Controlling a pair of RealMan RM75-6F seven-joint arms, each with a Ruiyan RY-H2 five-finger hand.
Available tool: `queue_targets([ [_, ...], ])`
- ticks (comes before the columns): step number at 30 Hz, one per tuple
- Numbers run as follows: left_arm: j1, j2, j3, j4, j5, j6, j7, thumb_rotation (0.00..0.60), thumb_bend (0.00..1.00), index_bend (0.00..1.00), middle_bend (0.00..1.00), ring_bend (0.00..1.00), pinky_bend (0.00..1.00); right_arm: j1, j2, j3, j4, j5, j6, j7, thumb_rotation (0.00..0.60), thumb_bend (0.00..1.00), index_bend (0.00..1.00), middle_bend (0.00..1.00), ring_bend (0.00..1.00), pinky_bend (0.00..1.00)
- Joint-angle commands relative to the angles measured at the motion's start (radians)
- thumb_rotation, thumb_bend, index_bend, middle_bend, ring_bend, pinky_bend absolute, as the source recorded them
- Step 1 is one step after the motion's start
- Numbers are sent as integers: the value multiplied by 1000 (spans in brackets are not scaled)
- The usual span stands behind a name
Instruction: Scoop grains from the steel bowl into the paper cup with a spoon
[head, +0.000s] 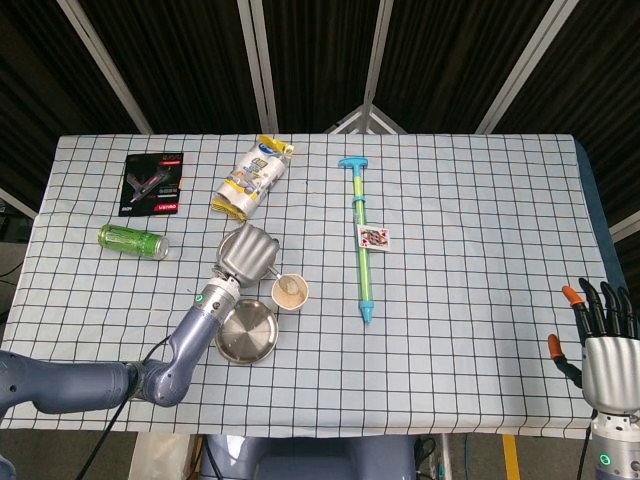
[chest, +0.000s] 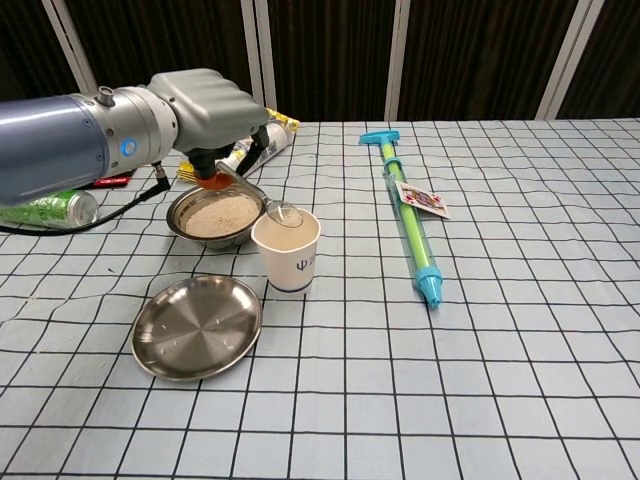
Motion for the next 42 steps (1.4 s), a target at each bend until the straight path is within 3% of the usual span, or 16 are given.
queue_targets([
  [1, -5, -1, 10, -3, 10, 5, 11, 600, 468, 576, 990, 1000, 1000, 0, 0, 0, 0, -1, 0, 0, 600, 383, 184, 131, 0, 0],
  [20, -57, 24, 150, 124, 330, -10, 95, 600, 469, 578, 990, 1000, 1000, 0, -3, 2, 3, -2, 5, 2, 600, 383, 183, 131, 0, 0],
  [32, -108, 23, 209, 238, 608, -33, 59, 600, 471, 579, 989, 1000, 1000, -1, -4, 2, 5, -3, 7, 4, 600, 383, 184, 131, 0, 0],
  [42, -130, 27, 221, 276, 728, -57, 41, 600, 471, 579, 989, 1000, 1000, -1, -6, 3, 7, -5, 11, 5, 600, 383, 184, 131, 0, 0],
])
